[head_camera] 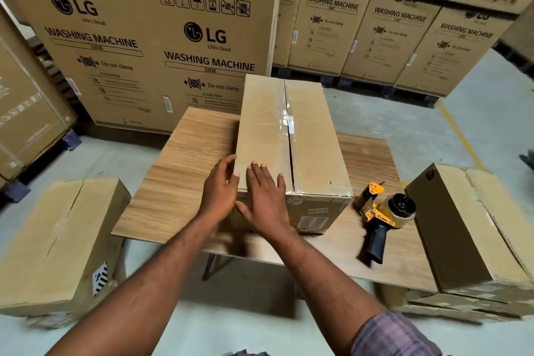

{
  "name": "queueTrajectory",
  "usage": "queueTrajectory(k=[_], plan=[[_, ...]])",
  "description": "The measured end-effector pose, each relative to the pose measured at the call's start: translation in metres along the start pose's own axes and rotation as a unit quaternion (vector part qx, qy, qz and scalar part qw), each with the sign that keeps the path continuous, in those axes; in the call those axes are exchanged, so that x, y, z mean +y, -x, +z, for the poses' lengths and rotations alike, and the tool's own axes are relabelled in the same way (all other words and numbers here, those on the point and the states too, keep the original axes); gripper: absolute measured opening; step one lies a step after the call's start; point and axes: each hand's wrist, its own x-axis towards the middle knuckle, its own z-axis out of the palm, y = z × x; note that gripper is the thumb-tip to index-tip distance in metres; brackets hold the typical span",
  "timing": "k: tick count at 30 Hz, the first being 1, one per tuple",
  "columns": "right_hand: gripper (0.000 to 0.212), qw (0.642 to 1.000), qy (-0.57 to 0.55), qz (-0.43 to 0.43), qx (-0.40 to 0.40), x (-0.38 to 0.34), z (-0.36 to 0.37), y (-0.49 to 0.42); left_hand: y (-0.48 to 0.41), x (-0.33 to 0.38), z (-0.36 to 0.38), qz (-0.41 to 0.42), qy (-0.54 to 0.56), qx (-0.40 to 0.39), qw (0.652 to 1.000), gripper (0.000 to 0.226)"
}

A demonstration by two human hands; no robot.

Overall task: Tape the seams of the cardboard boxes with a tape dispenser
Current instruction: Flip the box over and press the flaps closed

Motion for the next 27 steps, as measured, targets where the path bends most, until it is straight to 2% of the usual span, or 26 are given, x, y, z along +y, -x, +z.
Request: queueTrajectory(k=[4,9,12,17,22,24,27], plan=[[0.073,0.998,-0.046,-0.001,0.045,0.007,0.004,0.008,0.0,-0.012,-0.003,0.089,-0.12,-0.066,0.986,0.038],[0.06,0.995,-0.068,-0.017,0.069,0.01,0.0,0.024,0.027,-0.022,-0.005,0.113,-0.175,-0.065,0.976,0.039],[0.056,0.994,-0.077,-0.04,0.063,0.021,-0.005,0.034,0.047,-0.017,0.004,0.105,-0.212,-0.035,0.971,0.039],[0.065,0.988,-0.12,-0.087,0.039,0.052,-0.022,0.049,0.086,-0.002,0.023,0.096,-0.272,0.004,0.958,0.046],[0.087,0.976,-0.155,-0.145,-0.043,0.112,-0.047,0.061,0.122,0.021,0.058,0.093,-0.389,0.024,0.916,0.046],[0.088,0.975,-0.163,-0.14,-0.057,0.135,-0.057,0.068,0.126,0.028,0.073,0.102,-0.407,0.02,0.907,0.044],[0.084,0.981,-0.171,-0.086,-0.032,0.171,-0.071,0.079,0.119,0.041,0.103,0.128,-0.408,0.005,0.904,0.041]])
